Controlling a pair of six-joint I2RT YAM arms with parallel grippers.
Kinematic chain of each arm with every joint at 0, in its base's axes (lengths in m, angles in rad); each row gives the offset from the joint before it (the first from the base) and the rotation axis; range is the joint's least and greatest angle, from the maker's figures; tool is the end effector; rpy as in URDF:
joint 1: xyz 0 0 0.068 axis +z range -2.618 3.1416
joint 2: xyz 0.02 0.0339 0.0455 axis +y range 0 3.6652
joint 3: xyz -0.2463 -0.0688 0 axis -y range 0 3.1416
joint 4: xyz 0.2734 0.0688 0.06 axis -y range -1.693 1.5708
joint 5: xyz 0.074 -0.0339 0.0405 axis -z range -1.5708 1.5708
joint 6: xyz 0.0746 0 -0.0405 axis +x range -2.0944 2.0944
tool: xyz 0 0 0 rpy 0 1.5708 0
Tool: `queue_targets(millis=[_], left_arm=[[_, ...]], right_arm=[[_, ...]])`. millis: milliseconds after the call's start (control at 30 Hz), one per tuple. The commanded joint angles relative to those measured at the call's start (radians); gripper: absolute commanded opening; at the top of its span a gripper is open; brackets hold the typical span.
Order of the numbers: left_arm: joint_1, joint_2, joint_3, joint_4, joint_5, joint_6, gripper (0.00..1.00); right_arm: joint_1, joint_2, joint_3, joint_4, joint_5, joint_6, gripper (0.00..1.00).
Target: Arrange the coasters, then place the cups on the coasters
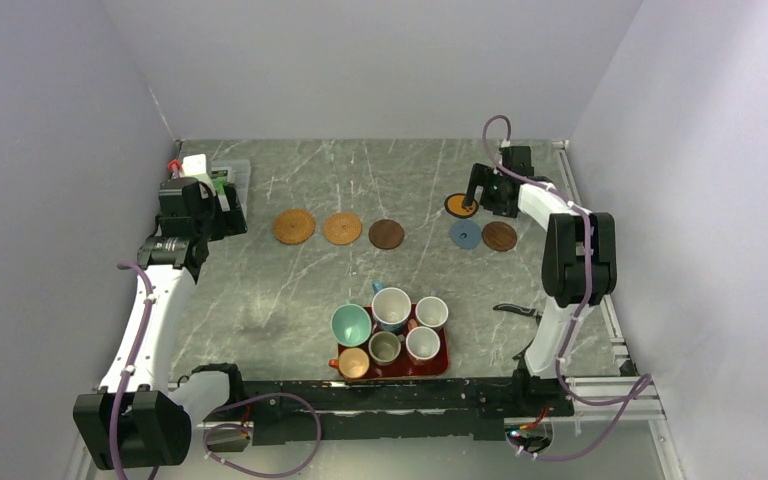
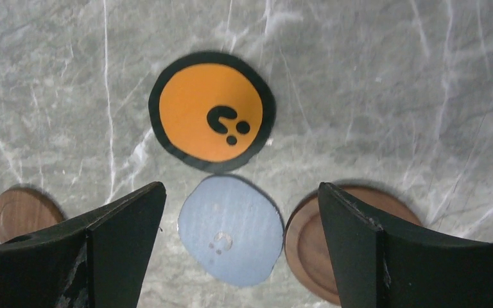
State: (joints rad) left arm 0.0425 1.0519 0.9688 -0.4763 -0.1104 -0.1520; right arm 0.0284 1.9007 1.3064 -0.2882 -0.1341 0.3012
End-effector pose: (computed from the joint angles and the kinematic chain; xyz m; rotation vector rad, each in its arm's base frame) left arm 0.3002 0.0210 0.2859 -0.2711 2.1095 0.0529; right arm 0.4534 0.0229 0.1289 0.2766 2.4517 0.3084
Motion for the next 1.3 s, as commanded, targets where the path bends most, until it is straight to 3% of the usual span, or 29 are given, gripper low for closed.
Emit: queue_targets(millis=[0,267,700,1267], left_arm=[[0.001,0.002,0.018,0.021,-0.009,-0.010,0.94],[0.002,0.002,0.018,0.024,-0.009,-0.009,0.94],[0.002,-0.005,0.016,0.023,-0.013,-0.009,0.94],[0.002,-0.009,0.015,0.025,-0.009,-0.011,0.94]], right_arm=[[0.023,0.038,0.101,-0.031,0.058,-0.055,0.94],[0.078,0.151,0.237,-0.091,0.106,-0.094,1.00],[0.138,0.313,0.459,-0.209,0.253,-0.116,1.00],[0.139,0.397,0.523,-0.289,0.225,-0.122,1.00]])
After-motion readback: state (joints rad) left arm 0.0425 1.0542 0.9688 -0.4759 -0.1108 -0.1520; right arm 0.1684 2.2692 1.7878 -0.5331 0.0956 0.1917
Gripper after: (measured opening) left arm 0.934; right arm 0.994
